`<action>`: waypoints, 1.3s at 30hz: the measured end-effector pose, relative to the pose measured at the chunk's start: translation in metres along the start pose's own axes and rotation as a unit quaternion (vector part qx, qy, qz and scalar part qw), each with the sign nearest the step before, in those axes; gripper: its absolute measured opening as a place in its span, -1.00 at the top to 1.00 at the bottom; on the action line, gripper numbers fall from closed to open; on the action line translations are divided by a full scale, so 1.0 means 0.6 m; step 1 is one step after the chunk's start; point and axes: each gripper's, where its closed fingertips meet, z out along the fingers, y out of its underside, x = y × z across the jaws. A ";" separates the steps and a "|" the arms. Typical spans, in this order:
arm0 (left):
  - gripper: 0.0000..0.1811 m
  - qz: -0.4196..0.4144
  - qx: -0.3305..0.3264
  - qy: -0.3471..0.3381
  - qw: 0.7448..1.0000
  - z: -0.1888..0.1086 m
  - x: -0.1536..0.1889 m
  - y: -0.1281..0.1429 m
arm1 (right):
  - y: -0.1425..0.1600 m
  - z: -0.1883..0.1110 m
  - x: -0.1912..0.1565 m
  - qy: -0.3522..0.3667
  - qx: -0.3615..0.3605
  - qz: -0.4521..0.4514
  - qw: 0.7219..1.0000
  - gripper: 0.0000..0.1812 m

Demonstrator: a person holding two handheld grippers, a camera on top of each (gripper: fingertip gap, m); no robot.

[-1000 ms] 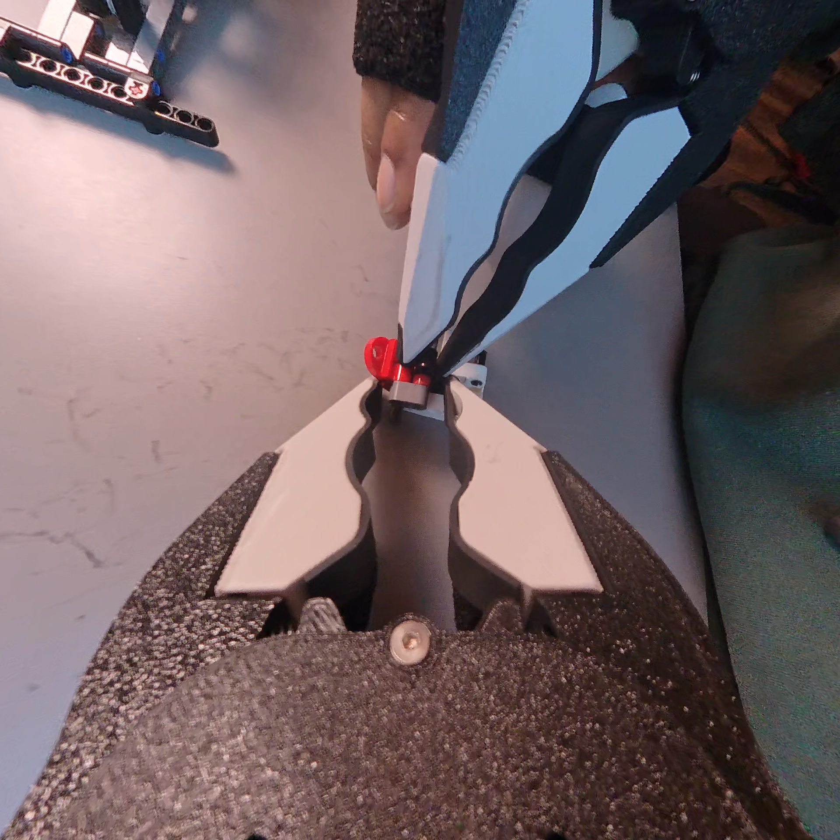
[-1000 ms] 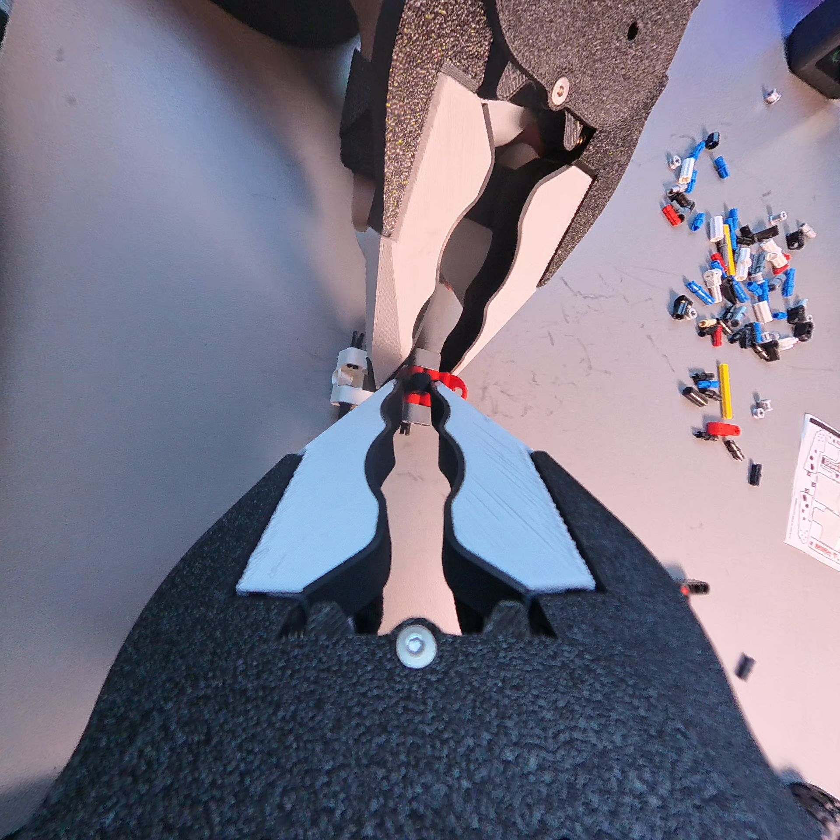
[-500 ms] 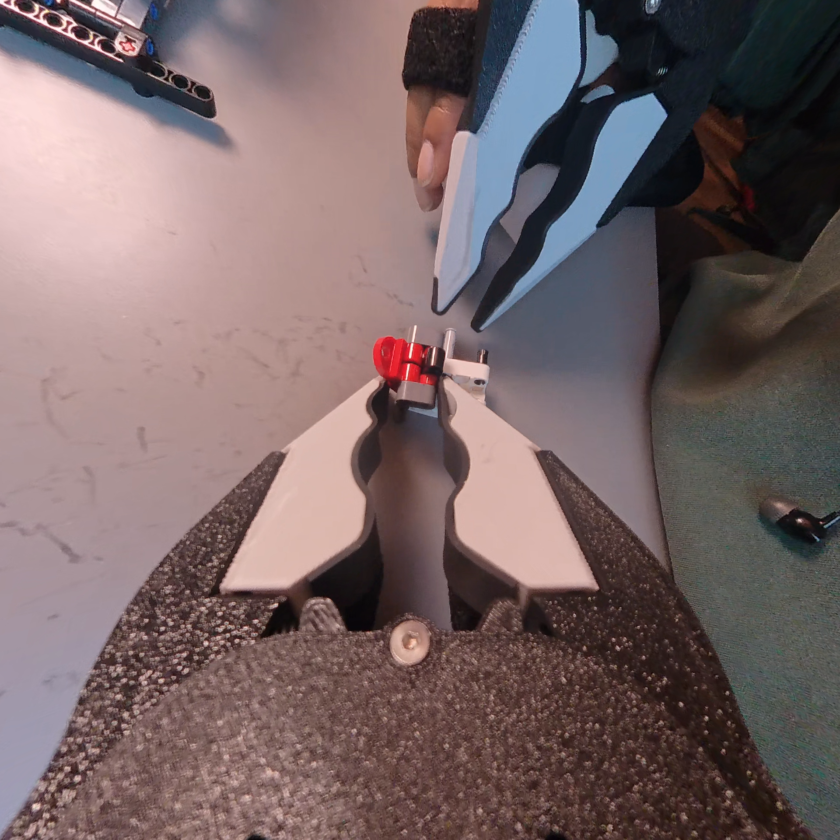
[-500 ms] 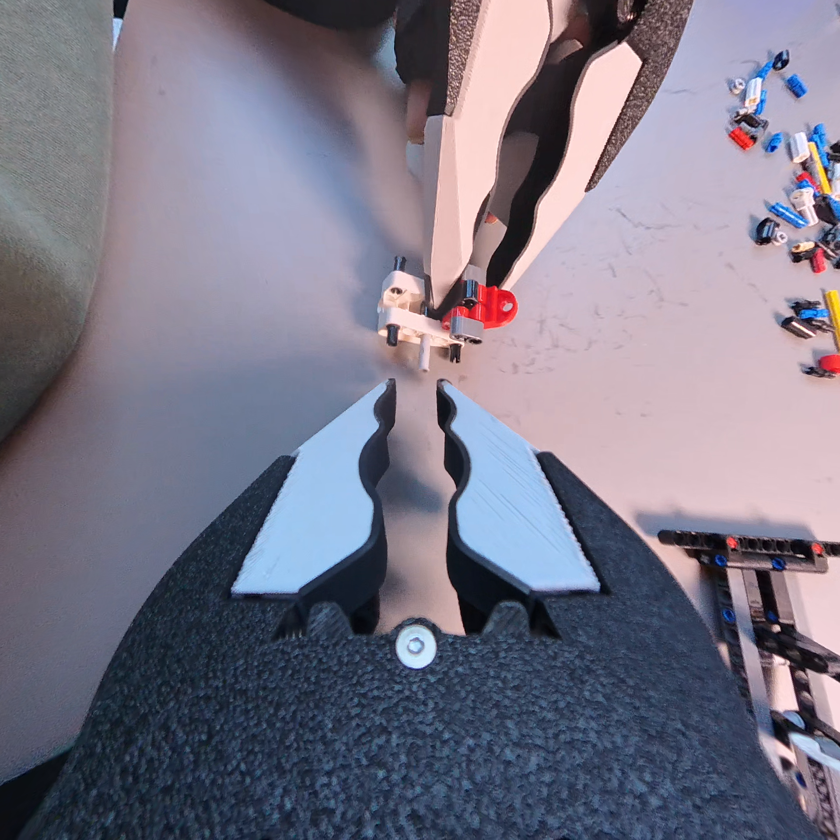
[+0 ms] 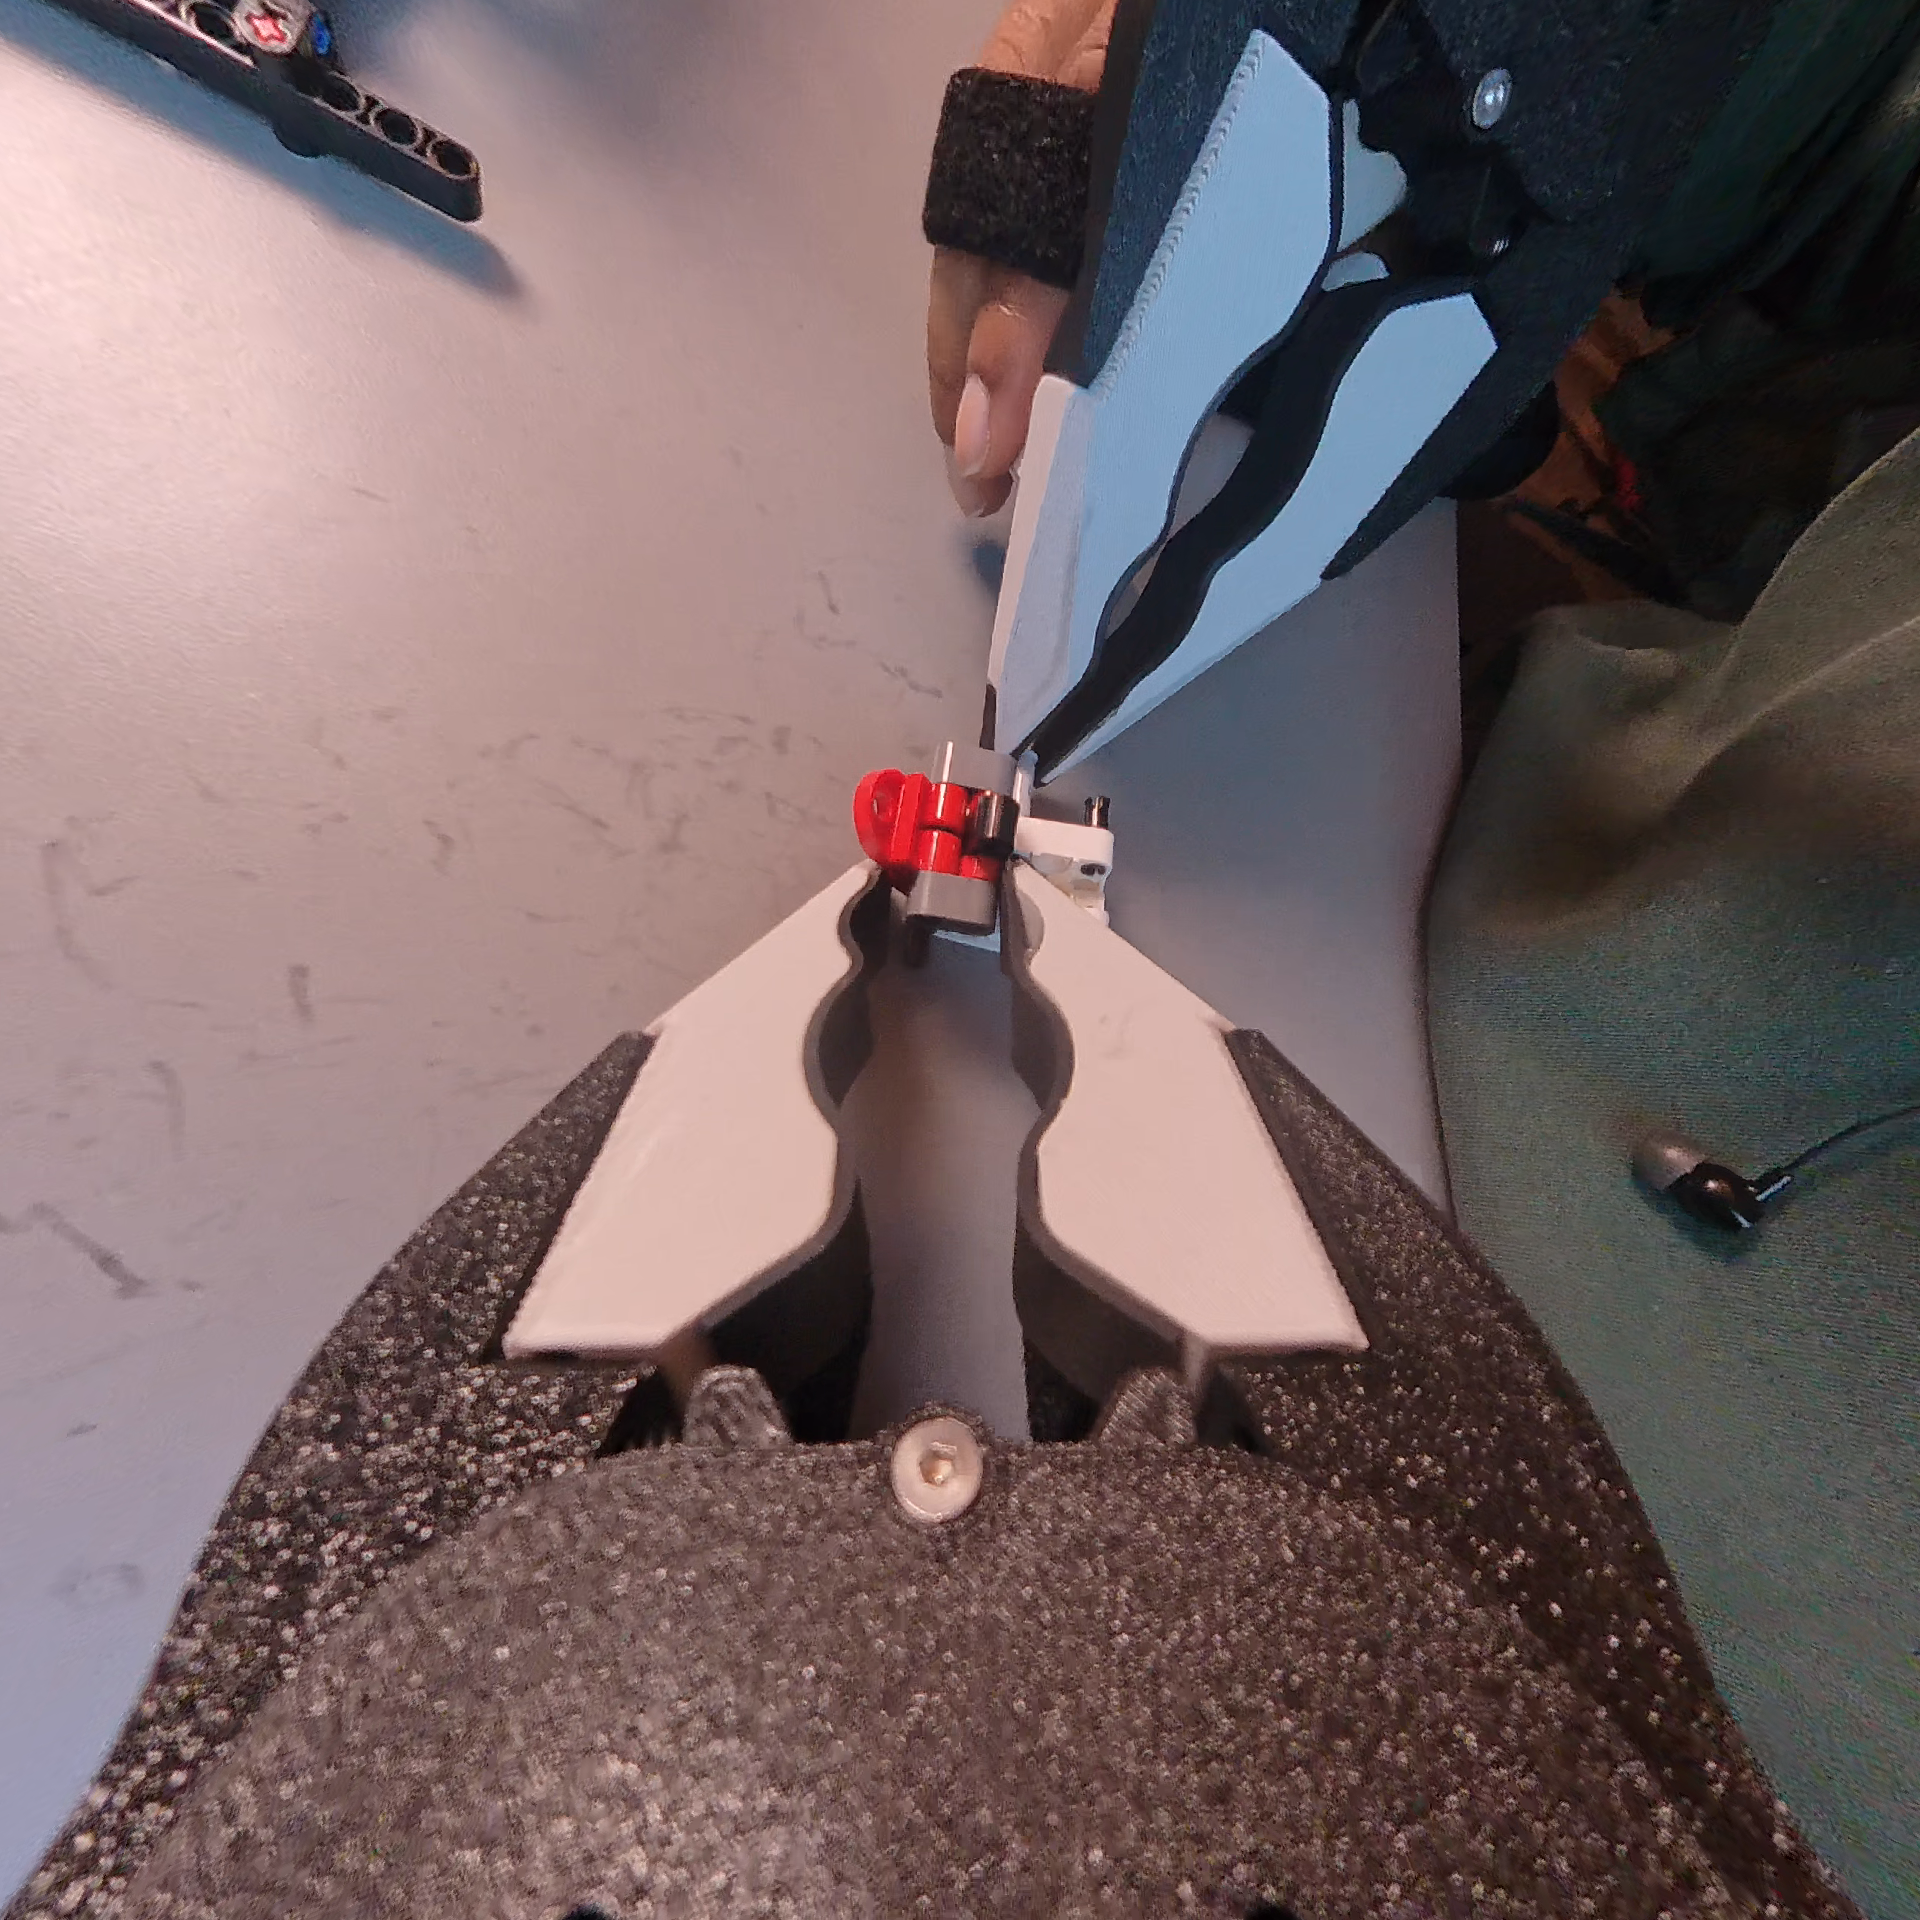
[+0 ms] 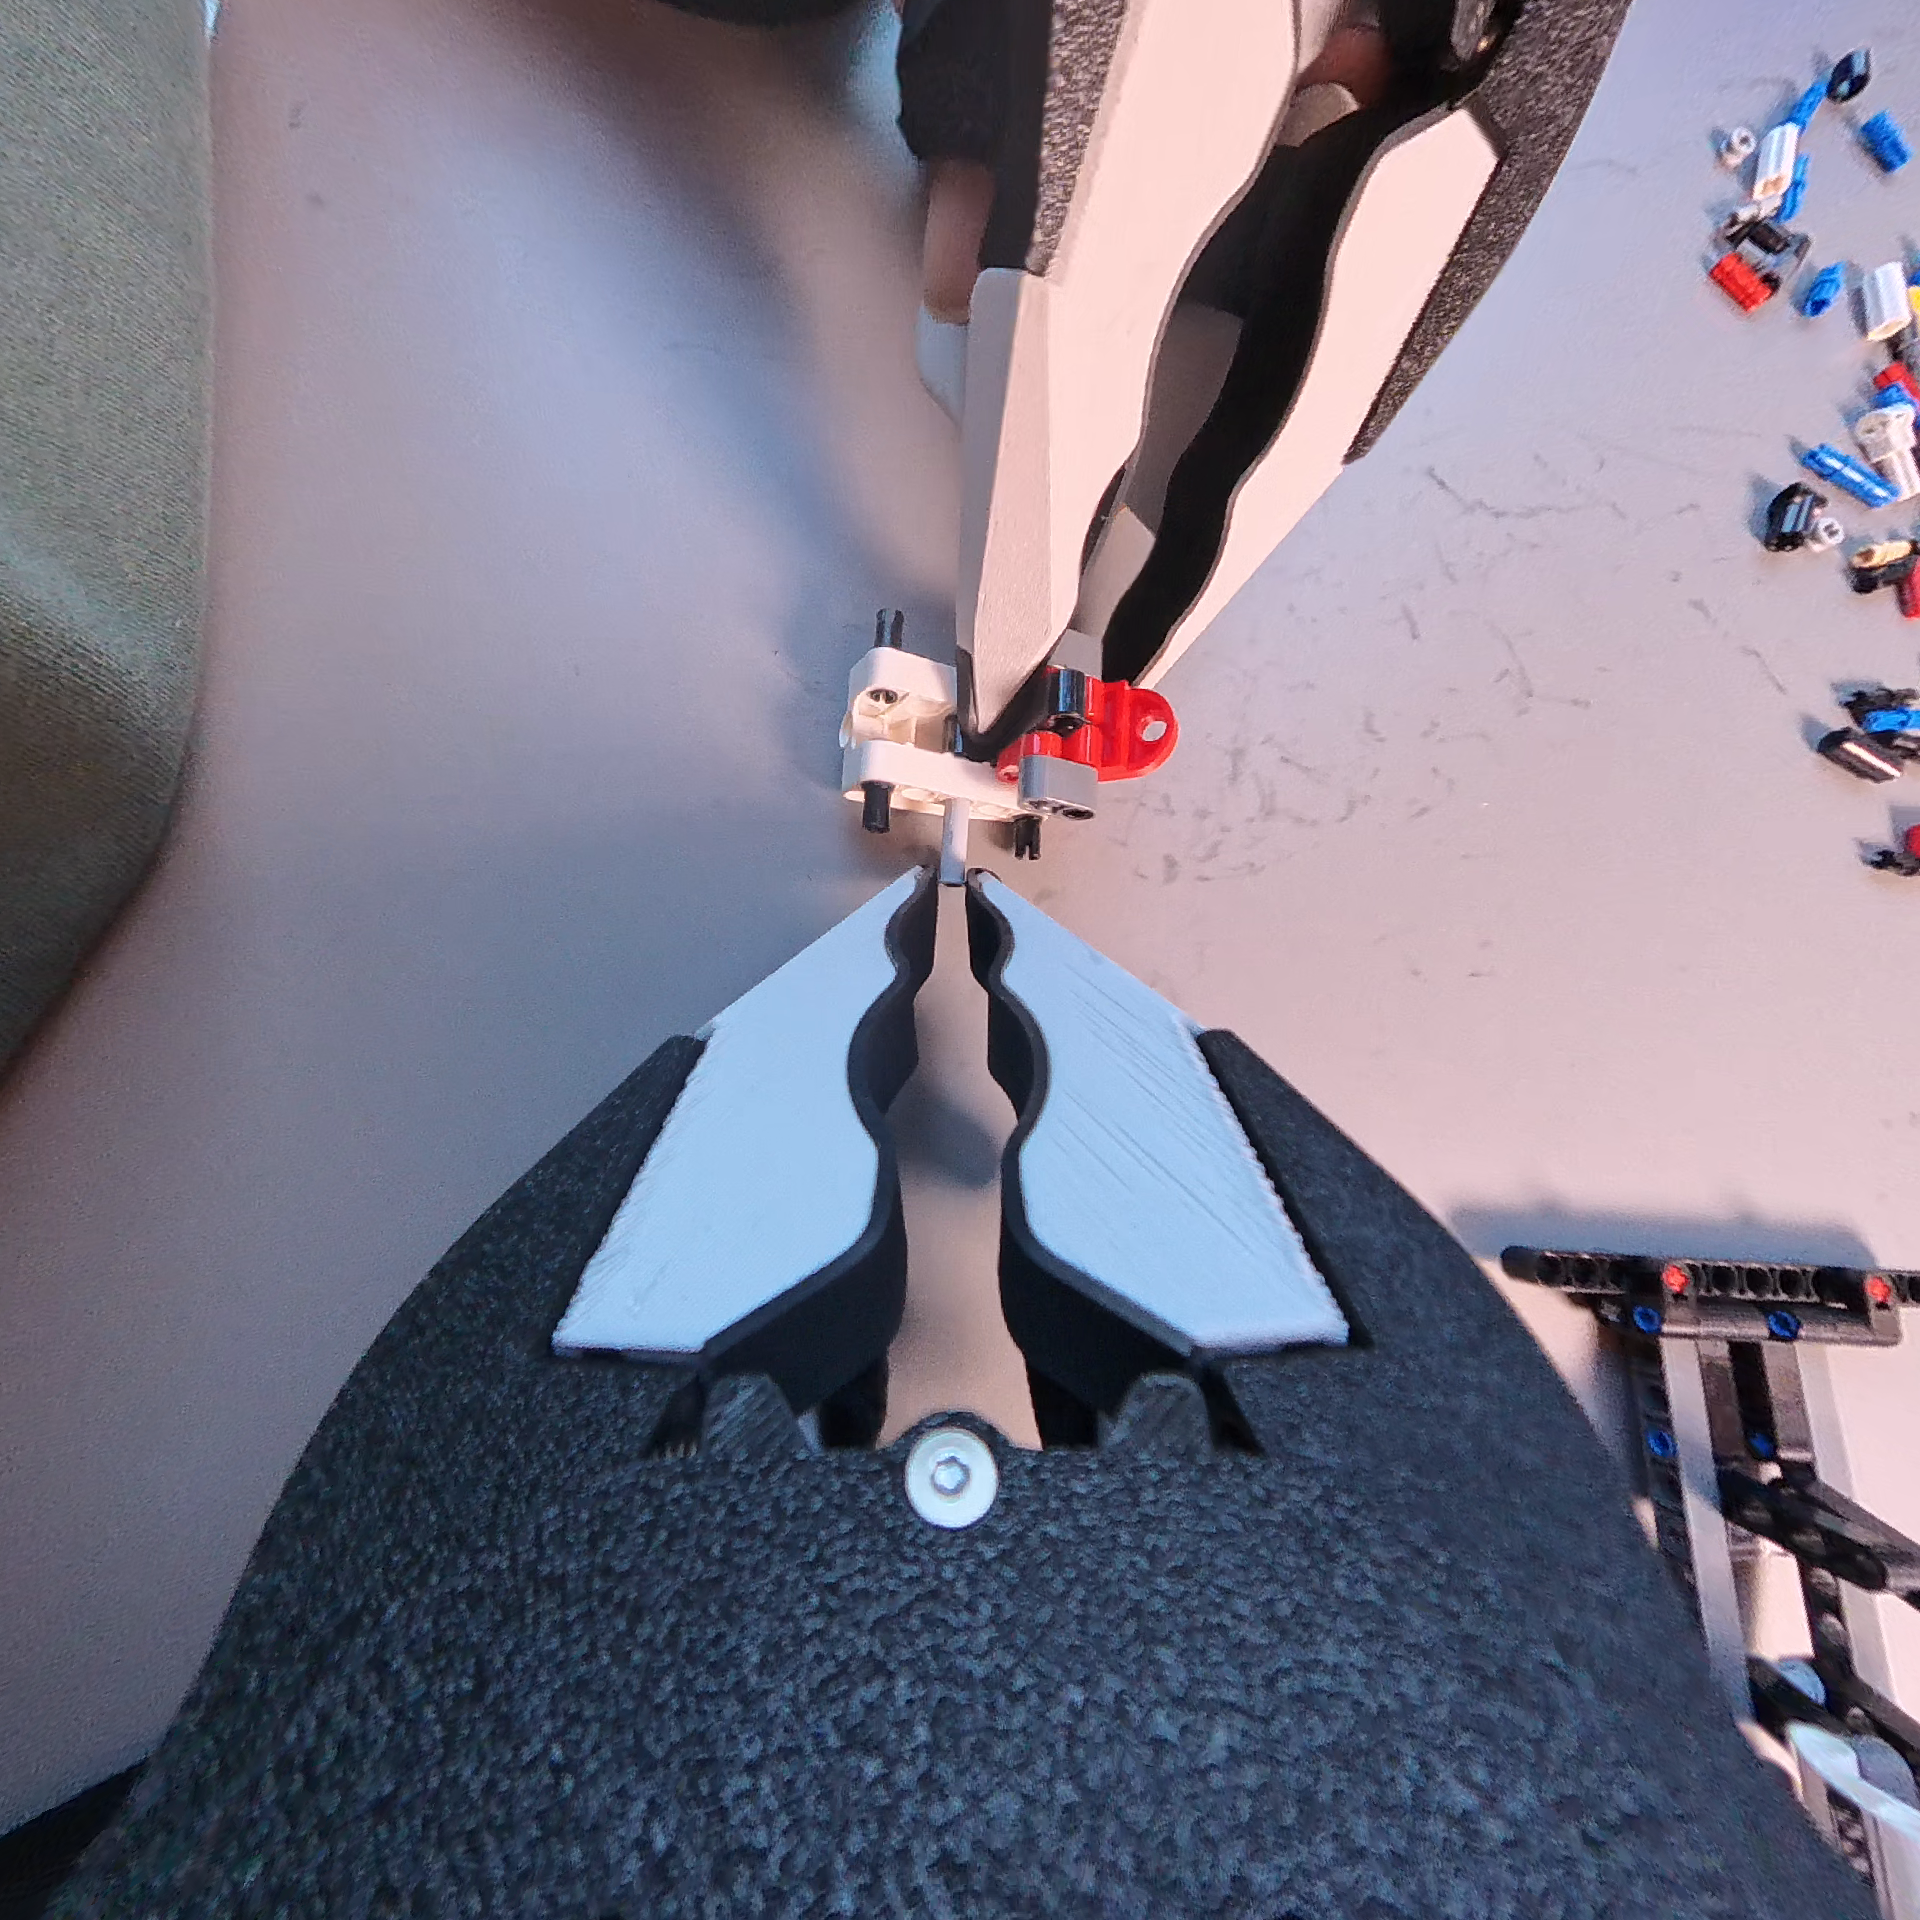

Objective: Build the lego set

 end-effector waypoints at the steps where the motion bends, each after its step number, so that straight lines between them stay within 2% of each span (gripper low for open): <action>1: 0.77 -0.010 -0.002 0.009 1.000 0.000 0.000 -0.001 | 0.001 0.000 0.000 0.003 -0.007 0.001 1.000 0.94; 12: 0.77 -0.076 -0.026 0.091 0.993 -0.003 0.002 -0.002 | -0.002 0.001 -0.001 0.027 -0.045 0.024 0.998 0.95; 25: 0.75 -0.008 -0.019 0.022 1.000 0.000 0.003 0.004 | -0.003 0.001 -0.005 0.031 -0.023 0.091 0.995 0.95; 36: 0.74 -0.043 -0.012 0.033 0.998 0.000 0.004 0.002 | -0.001 0.004 -0.004 0.063 -0.067 0.129 0.987 0.96; 39: 0.64 -0.045 -0.015 0.048 0.998 -0.002 0.010 0.000 | 0.000 0.006 -0.005 0.066 -0.073 0.121 0.988 0.96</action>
